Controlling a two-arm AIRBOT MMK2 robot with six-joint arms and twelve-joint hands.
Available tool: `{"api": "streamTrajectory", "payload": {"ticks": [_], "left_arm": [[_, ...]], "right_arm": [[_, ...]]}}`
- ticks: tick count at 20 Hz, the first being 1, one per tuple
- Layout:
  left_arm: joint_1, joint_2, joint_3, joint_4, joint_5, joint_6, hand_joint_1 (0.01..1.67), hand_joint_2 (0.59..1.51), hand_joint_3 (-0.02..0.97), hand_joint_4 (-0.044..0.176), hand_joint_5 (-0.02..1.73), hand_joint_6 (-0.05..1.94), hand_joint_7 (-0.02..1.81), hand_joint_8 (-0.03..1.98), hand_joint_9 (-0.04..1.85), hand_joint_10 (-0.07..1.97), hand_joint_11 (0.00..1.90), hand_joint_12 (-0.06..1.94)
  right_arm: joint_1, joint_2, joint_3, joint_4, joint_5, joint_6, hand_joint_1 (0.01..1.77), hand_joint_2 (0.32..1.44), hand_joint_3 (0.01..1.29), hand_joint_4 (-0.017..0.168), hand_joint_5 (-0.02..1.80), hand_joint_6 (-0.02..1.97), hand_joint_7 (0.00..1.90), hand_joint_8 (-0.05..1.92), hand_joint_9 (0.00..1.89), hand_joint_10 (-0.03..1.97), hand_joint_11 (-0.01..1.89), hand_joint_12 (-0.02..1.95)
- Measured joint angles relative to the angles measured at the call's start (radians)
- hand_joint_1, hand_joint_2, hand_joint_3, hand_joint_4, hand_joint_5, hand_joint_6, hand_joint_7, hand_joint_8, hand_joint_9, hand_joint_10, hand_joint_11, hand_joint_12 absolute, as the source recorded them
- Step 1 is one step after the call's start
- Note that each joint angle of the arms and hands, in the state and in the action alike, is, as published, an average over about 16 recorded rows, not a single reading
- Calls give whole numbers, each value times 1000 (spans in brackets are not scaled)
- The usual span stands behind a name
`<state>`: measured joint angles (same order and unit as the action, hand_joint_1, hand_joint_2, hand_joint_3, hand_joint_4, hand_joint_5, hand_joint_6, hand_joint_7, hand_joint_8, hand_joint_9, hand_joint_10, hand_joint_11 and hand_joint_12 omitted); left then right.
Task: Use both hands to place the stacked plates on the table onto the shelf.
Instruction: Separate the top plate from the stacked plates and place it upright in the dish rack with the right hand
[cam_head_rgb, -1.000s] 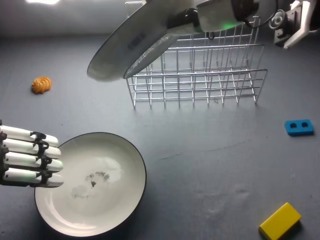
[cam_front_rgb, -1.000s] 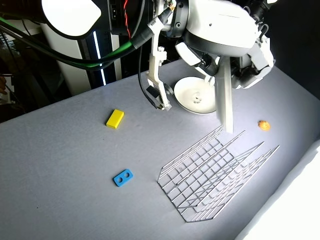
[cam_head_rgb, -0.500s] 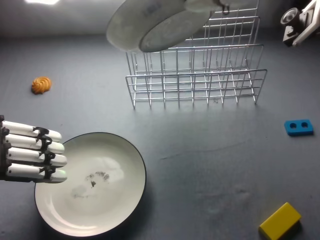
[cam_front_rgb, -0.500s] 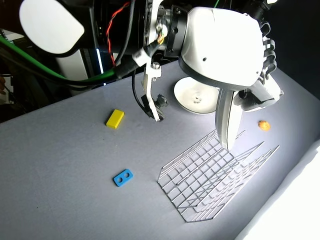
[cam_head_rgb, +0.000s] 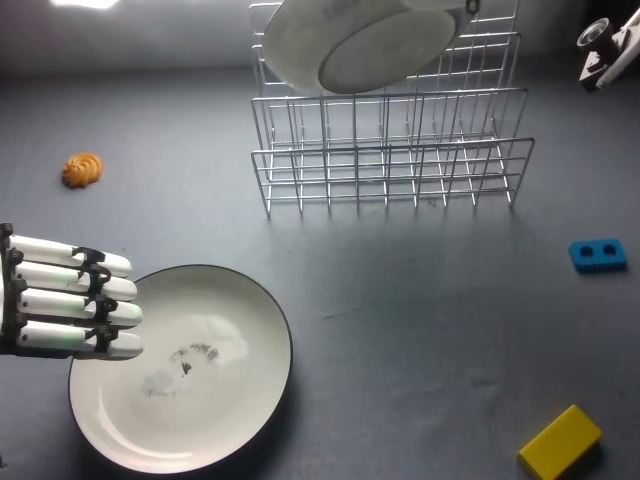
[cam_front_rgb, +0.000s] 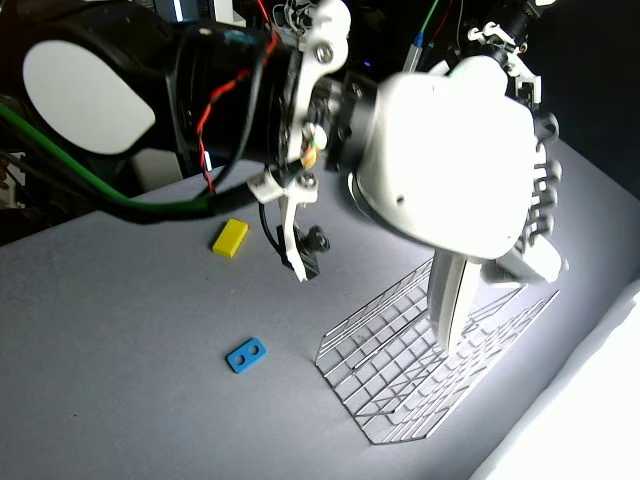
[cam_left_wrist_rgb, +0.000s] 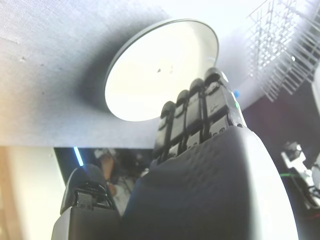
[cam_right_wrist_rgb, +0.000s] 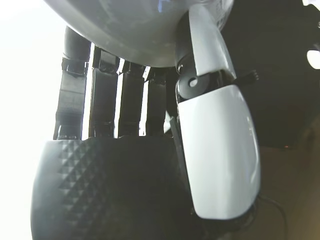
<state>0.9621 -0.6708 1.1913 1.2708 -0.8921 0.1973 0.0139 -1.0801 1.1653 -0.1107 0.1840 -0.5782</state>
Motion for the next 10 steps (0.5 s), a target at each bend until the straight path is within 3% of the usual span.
{"api": "streamTrajectory", "payload": {"ticks": [10], "left_arm": [[13,-12,-10,-46,121,0,18,1143,11,4,59,19,51,0,26,11,19,17]], "right_arm": [[-25,-79,115,126,-43,-77,1180,1080,13,-10,815,1040,991,1046,967,595,563,1371]]}}
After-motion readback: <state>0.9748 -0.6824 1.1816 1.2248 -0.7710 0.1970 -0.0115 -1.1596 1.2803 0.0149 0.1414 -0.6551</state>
